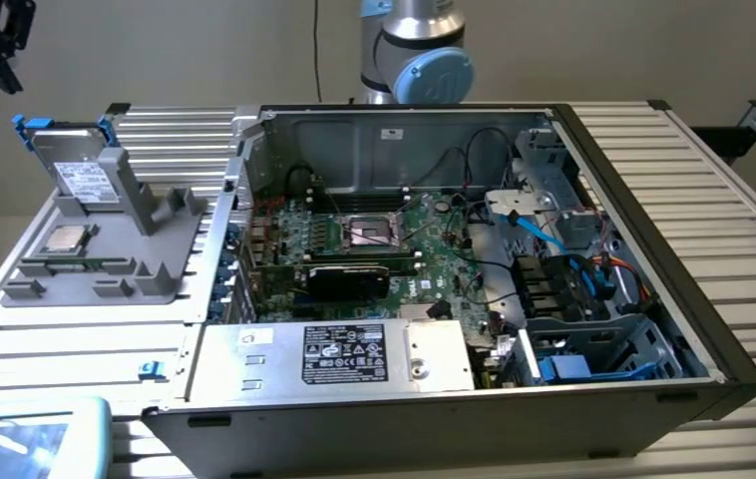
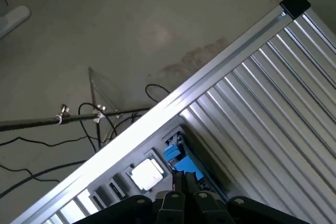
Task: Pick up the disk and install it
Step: 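Pick up the disk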
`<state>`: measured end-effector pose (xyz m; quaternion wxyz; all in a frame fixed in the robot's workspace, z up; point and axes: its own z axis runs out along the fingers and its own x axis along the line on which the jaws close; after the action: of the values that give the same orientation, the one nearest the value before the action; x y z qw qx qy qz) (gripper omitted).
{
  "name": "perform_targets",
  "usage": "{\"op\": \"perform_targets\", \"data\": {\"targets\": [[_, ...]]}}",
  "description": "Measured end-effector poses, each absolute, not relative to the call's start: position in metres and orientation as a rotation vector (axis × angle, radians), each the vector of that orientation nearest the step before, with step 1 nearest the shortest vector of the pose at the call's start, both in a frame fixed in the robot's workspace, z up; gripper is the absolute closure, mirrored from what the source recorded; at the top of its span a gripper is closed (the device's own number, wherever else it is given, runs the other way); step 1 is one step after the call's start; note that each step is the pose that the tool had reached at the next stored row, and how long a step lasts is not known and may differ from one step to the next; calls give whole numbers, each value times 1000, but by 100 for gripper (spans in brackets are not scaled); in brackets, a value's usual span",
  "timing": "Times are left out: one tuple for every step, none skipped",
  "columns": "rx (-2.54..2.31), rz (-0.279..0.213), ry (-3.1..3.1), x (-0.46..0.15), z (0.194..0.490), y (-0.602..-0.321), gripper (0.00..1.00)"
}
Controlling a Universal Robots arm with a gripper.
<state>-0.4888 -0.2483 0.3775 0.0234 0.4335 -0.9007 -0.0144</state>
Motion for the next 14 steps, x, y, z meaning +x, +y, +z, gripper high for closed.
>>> {"op": "perform_targets", "data": {"targets": [[1367,-44,-2776,-489,378,-248,89],[1393,-43,-2763,-489,378,-248,89],[1418,-42,-2751,-489,377,-248,89],[1442,-41,-2739,-489,377,-248,89],[1467,-40,-2726,-489,377,-248,89],[1492,-39,-2713,-489,377,-248,89],[1517,-37,-2701,-489,378,-248,89],[1542,-35,-2688,-489,378,-248,89],[1570,-32,-2675,-489,378,-248,89],[1595,-30,-2663,-489,377,-248,89],[1619,-27,-2650,-489,378,-248,89],[1644,-25,-2638,-489,377,-248,89],[1669,-22,-2625,-489,377,-248,89],[1694,-19,-2611,-489,378,-248,89]]}}
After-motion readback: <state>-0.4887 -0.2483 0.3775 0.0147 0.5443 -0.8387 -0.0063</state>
